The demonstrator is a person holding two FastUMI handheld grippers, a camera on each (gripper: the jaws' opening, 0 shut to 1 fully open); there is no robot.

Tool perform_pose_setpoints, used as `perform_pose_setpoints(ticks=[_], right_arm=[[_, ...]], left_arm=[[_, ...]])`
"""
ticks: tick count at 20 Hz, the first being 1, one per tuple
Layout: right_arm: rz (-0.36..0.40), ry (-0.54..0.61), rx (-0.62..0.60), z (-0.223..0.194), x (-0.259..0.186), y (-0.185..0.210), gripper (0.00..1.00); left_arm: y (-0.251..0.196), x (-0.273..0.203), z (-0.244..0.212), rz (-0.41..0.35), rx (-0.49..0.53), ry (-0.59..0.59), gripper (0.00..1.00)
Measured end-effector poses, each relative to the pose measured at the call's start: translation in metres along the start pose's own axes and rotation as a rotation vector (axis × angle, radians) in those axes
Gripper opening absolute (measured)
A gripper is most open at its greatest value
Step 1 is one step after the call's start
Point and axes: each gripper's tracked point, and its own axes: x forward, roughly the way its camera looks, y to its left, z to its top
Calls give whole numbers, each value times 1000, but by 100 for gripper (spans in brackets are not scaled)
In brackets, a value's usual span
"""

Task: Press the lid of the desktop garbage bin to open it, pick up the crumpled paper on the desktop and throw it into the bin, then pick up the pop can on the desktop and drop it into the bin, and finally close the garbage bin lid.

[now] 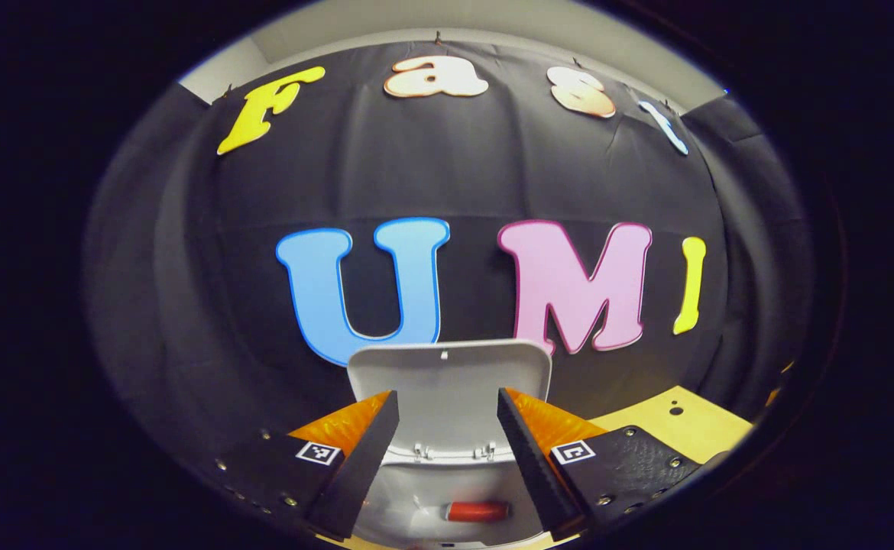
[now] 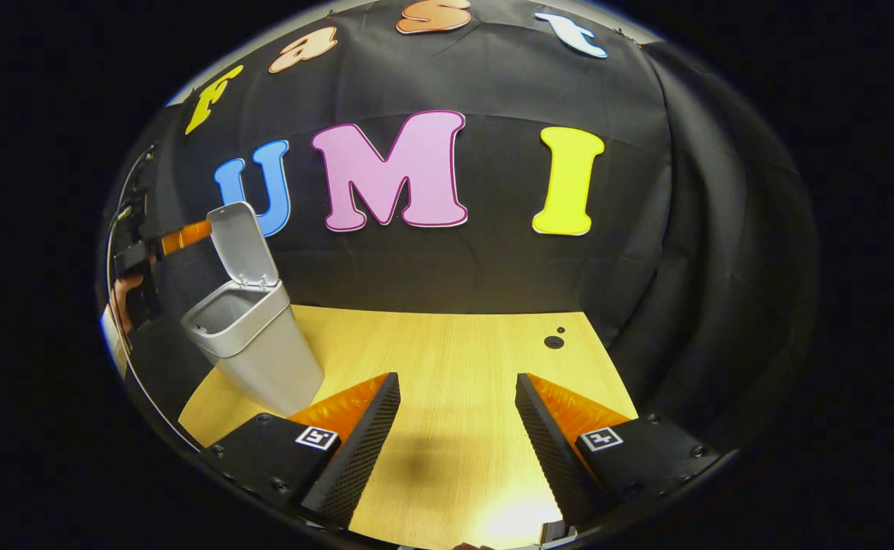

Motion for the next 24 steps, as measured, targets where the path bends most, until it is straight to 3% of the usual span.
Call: perform_pose_setpoints(ticks=[4, 8, 10, 14, 15, 24], right_arm=[[4, 0, 5, 1, 1, 0, 98], [16, 3, 2, -1, 1, 4, 98], [22, 3, 5, -1, -1, 5, 98], [25, 2, 13, -3, -2, 5, 98], [24, 2, 15, -3, -3, 4, 98], [17, 12, 27, -10, -9, 0, 98]], left_arm=[[5, 13, 45, 3, -24, -51, 85], [11, 45, 60, -16, -25, -11, 84], [15, 64, 52, -21, 14, 21, 84], [9, 88, 2, -48, -12, 181, 84], [9, 95, 10, -56, 2, 154, 86], [8, 61, -12, -66, -28, 251, 86]])
